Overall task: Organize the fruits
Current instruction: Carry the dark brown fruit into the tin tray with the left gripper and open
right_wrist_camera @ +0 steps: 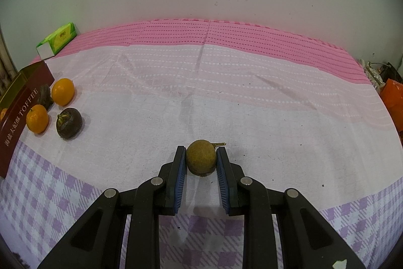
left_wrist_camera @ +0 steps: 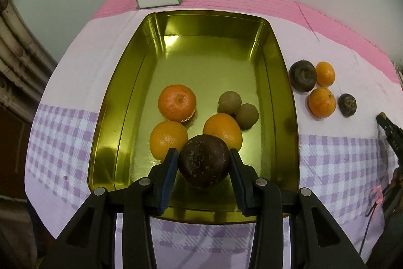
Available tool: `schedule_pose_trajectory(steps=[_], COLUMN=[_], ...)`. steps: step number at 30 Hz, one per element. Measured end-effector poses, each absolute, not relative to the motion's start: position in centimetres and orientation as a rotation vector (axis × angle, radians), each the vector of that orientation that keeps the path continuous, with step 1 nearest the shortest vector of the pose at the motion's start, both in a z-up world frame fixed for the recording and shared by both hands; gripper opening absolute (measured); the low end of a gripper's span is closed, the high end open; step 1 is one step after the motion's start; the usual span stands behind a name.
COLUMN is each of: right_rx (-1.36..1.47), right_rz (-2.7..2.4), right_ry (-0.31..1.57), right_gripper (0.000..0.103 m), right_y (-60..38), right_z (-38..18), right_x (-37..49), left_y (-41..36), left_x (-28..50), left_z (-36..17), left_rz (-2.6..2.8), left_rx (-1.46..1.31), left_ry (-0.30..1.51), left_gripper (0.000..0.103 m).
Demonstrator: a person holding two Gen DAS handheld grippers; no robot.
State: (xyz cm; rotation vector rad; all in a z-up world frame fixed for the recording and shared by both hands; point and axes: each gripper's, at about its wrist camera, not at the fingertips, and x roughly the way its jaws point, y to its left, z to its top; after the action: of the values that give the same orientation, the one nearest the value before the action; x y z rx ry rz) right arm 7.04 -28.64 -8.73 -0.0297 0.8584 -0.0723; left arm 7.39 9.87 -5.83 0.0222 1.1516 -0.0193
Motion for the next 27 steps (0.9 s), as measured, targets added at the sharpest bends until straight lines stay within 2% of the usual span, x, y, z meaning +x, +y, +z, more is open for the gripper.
schedule_pose_trajectory(steps=[18,27], right_rx=[-0.050,-0.068], right_rz=[-0.076,-0.084], right_ry=[0.859,0.859], right_gripper=[0.022,0.022], right_y=[-28.6,-28.3], right_z=[-8.8,-8.7], right_x=[7.2,7.2], left_y=[10.3,9.8], left_x=[6.1,5.4], left_z=[-6.5,-5.4], left_rz=[-0.009,0.004], left_rx=[0.019,0.056], left_ry=[1.170,1.118], left_gripper=[0.042,0.042])
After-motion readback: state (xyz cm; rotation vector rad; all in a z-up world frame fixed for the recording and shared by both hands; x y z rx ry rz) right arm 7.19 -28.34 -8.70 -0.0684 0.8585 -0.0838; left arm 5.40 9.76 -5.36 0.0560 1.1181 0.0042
